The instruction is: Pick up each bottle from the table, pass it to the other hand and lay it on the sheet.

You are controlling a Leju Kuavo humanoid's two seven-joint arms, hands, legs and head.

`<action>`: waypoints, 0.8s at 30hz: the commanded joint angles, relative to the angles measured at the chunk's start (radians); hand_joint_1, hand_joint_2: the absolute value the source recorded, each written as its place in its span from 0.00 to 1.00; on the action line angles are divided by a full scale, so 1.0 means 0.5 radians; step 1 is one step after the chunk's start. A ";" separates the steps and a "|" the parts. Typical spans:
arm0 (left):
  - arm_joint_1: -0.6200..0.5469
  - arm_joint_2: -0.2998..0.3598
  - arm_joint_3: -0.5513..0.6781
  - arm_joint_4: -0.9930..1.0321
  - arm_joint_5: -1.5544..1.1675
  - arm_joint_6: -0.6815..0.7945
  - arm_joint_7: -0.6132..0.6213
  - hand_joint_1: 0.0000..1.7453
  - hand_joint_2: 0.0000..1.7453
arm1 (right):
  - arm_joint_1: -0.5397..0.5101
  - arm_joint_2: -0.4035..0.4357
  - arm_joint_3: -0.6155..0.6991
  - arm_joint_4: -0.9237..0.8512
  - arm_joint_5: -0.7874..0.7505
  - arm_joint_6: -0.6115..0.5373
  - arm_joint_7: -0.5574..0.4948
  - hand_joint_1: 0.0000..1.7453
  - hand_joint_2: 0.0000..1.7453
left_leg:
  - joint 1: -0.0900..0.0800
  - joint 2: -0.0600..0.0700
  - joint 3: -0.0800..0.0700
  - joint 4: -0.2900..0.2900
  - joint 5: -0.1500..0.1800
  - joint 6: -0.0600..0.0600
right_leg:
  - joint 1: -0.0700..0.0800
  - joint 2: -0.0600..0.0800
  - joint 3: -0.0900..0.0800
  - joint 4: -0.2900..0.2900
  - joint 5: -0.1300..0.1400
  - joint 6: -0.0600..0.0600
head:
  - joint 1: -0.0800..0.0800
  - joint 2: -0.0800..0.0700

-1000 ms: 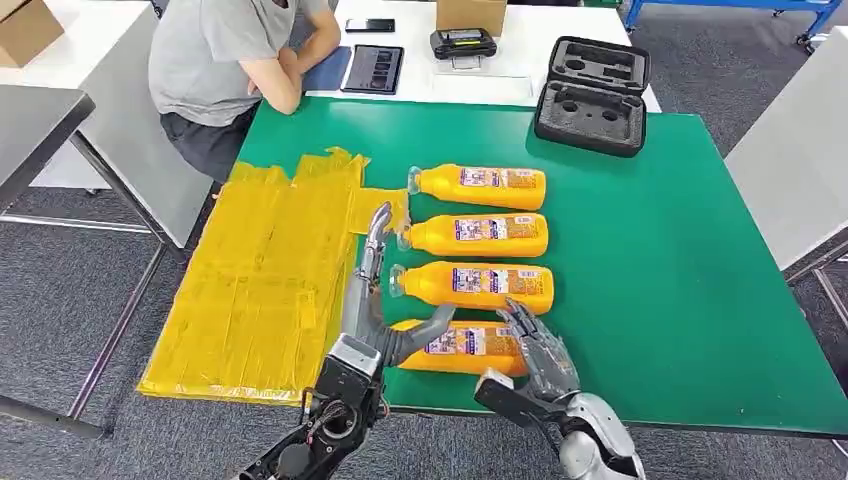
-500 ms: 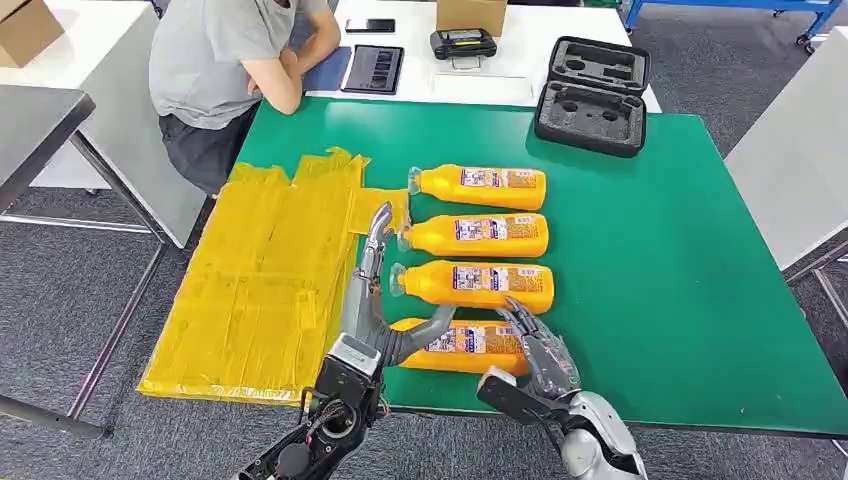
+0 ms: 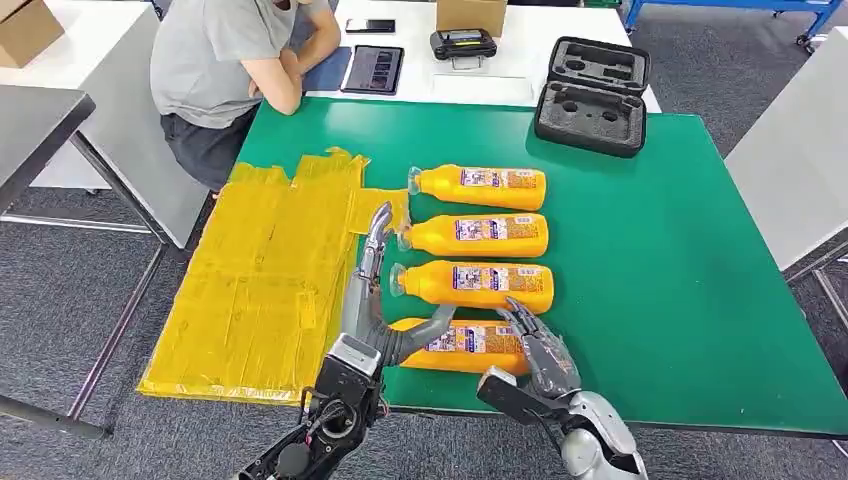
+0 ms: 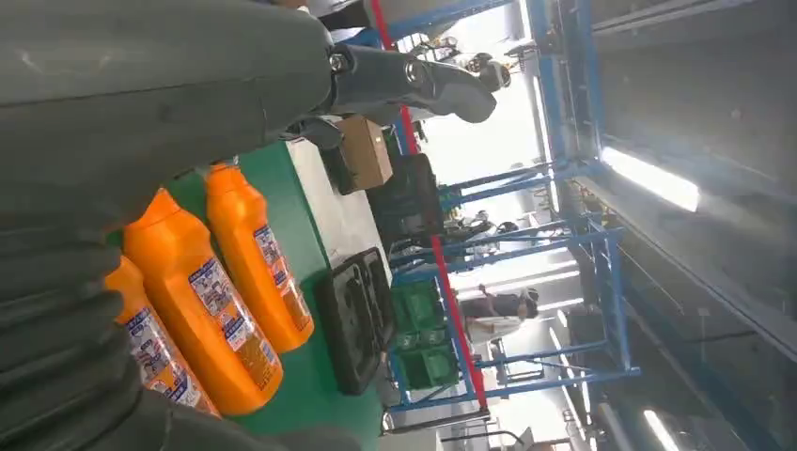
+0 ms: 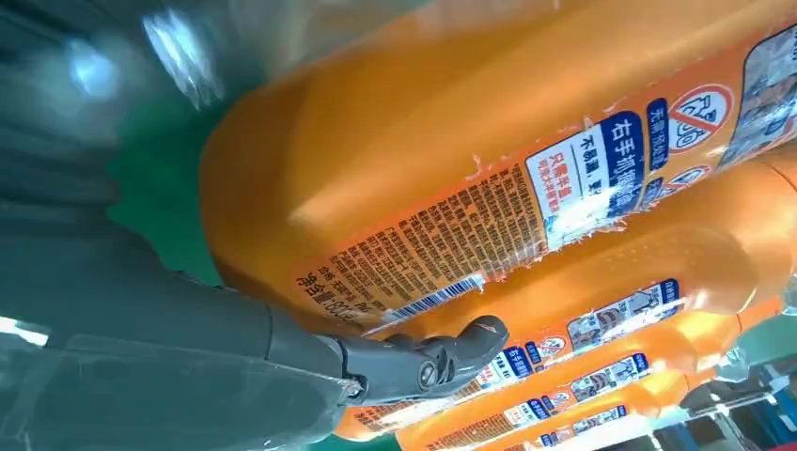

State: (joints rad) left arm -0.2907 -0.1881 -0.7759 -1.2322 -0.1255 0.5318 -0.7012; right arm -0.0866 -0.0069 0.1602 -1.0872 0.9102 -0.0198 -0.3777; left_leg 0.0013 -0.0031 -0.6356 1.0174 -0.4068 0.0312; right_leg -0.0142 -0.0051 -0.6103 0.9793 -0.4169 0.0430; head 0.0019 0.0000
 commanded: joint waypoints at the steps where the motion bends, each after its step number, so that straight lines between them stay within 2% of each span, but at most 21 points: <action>1: -0.078 0.052 -0.060 0.112 0.002 -0.008 0.006 0.00 1.00 | -0.018 -0.023 0.035 0.134 -0.001 0.023 0.023 0.00 1.00 | 0.001 -0.001 0.011 -0.003 -0.003 -0.003 | 0.001 0.000 0.012 -0.003 -0.003 -0.003 | 0.000 0.000; 2: -0.078 0.052 -0.060 0.112 0.002 -0.008 0.006 0.00 1.00 | -0.018 -0.023 0.035 0.134 -0.001 0.023 0.023 0.00 1.00 | 0.001 0.000 0.017 -0.003 -0.005 -0.004 | 0.002 0.000 0.017 -0.004 -0.005 -0.004 | 0.000 0.000; 3: -0.078 0.052 -0.060 0.112 0.002 -0.008 0.006 0.00 1.00 | -0.018 -0.023 0.035 0.134 -0.001 0.023 0.023 0.00 1.00 | 0.001 -0.001 0.006 -0.002 -0.002 -0.002 | 0.001 -0.001 0.007 -0.002 -0.002 -0.002 | 0.000 0.000; 6: -0.078 0.052 -0.060 0.112 0.002 -0.008 0.006 0.00 1.00 | -0.018 -0.023 0.035 0.134 -0.001 0.023 0.023 0.00 1.00 | 0.001 -0.001 0.007 -0.002 -0.002 -0.002 | 0.001 -0.001 0.007 -0.002 -0.002 -0.002 | 0.000 0.000; 7: -0.078 0.052 -0.060 0.112 0.002 -0.008 0.006 0.00 1.00 | -0.018 -0.023 0.035 0.134 -0.001 0.023 0.023 1.00 1.00 | 0.001 -0.001 0.013 -0.003 -0.004 -0.003 | 0.001 -0.001 0.013 -0.003 -0.004 -0.004 | 0.000 0.000; 8: -0.089 0.041 -0.063 0.125 -0.008 0.005 0.006 0.00 1.00 | 0.026 -0.084 0.007 0.205 -0.007 0.161 0.149 1.00 1.00 | 0.001 -0.001 0.009 -0.003 -0.002 -0.002 | 0.001 -0.001 0.010 -0.003 -0.003 -0.003 | 0.000 0.000; 9: -0.091 0.038 -0.063 0.128 -0.008 0.009 0.006 0.00 1.00 | 0.052 -0.106 -0.002 0.208 -0.016 0.153 0.116 1.00 1.00 | 0.001 -0.003 0.007 -0.003 -0.001 -0.002 | 0.001 -0.003 0.009 -0.003 -0.002 -0.002 | 0.000 0.000; 10: -0.091 0.038 -0.063 0.128 -0.008 0.009 0.006 0.00 1.00 | 0.052 -0.106 -0.002 0.208 -0.016 0.153 0.116 1.00 1.00 | 0.002 -0.004 0.021 -0.006 -0.005 -0.006 | 0.002 -0.004 0.022 -0.006 -0.006 -0.004 | 0.000 0.000; 11: -0.093 0.039 -0.062 0.130 -0.005 0.009 0.006 0.00 1.00 | 0.062 -0.115 -0.007 0.220 -0.019 0.142 0.092 1.00 1.00 | 0.002 -0.006 0.011 -0.003 -0.002 -0.003 | 0.002 -0.006 0.013 -0.004 -0.003 -0.002 | -0.001 0.000; 14: -0.096 0.041 -0.064 0.130 -0.002 0.009 0.006 0.00 1.00 | 0.044 -0.106 0.005 0.218 -0.001 0.132 0.081 1.00 1.00 | 0.002 -0.006 0.016 -0.003 -0.002 -0.002 | 0.002 -0.005 0.016 -0.005 -0.003 -0.002 | 0.001 0.000; 15: -0.097 0.042 -0.064 0.130 -0.001 0.009 0.006 0.00 1.00 | 0.042 -0.107 0.009 0.216 0.006 0.128 0.080 1.00 1.00 | 0.002 -0.008 0.025 -0.005 -0.005 -0.005 | 0.002 -0.007 0.026 -0.007 -0.007 -0.005 | 0.001 0.000; 16: -0.097 0.042 -0.064 0.130 -0.001 0.009 0.006 0.00 1.00 | 0.042 -0.107 0.009 0.216 0.006 0.128 0.080 1.00 1.00 | 0.001 -0.004 0.017 -0.003 -0.003 -0.003 | 0.001 -0.004 0.018 -0.004 -0.004 -0.003 | -0.001 0.000; 24: -0.106 0.040 -0.058 0.135 0.001 0.009 0.006 0.00 1.00 | 0.034 -0.103 0.023 0.184 0.051 0.095 0.084 1.00 1.00 | 0.002 -0.005 0.025 -0.004 -0.004 -0.004 | 0.002 -0.005 0.026 -0.005 -0.004 -0.004 | 0.000 0.000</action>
State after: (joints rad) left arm -0.3011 -0.1888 -0.7759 -1.2242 -0.1270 0.5348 -0.7012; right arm -0.0897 -0.0446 0.1598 -1.0708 0.9075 0.0301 -0.3475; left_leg 0.0013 -0.0030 -0.6281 1.0175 -0.4075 0.0310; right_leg -0.0141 -0.0047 -0.6033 0.9789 -0.4174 0.0428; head 0.0019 0.0000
